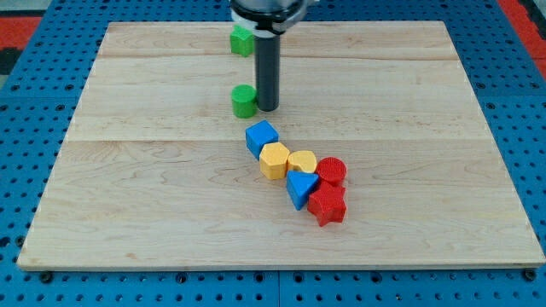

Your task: Slide the green circle to top center

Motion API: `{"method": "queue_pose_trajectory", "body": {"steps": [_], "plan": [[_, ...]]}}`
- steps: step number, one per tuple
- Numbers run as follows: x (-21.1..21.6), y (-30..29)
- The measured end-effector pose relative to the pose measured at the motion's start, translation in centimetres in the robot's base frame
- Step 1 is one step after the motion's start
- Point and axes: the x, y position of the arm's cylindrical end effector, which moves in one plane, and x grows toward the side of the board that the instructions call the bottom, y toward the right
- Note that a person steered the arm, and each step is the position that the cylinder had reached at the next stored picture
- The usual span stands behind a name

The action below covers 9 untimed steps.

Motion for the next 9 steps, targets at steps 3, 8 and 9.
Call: {"method": "queue_pose_trajectory", "body": {"steps": [3,8,9], "plan": [[-5.4,-6.5],[-10.3,2.0],[-8.8,0.5]]}}
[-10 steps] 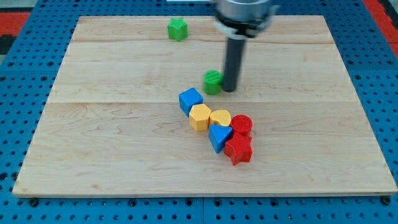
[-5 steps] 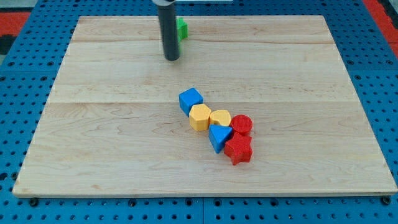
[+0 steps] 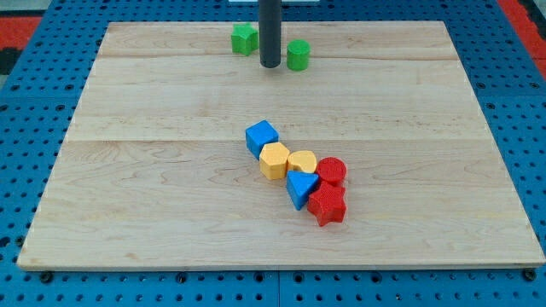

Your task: Slide the green circle to top center

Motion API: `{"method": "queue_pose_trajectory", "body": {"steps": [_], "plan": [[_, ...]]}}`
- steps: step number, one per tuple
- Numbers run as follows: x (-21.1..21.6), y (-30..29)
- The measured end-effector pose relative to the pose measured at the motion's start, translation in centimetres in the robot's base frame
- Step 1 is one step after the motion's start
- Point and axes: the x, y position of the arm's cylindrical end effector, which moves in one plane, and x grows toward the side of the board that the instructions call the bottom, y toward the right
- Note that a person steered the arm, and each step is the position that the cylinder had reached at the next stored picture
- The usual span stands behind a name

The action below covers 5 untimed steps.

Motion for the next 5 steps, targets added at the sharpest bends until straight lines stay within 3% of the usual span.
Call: {"method": "queue_pose_trajectory", "body": {"steps": [5], "plan": [[-2.2,9.5]]}}
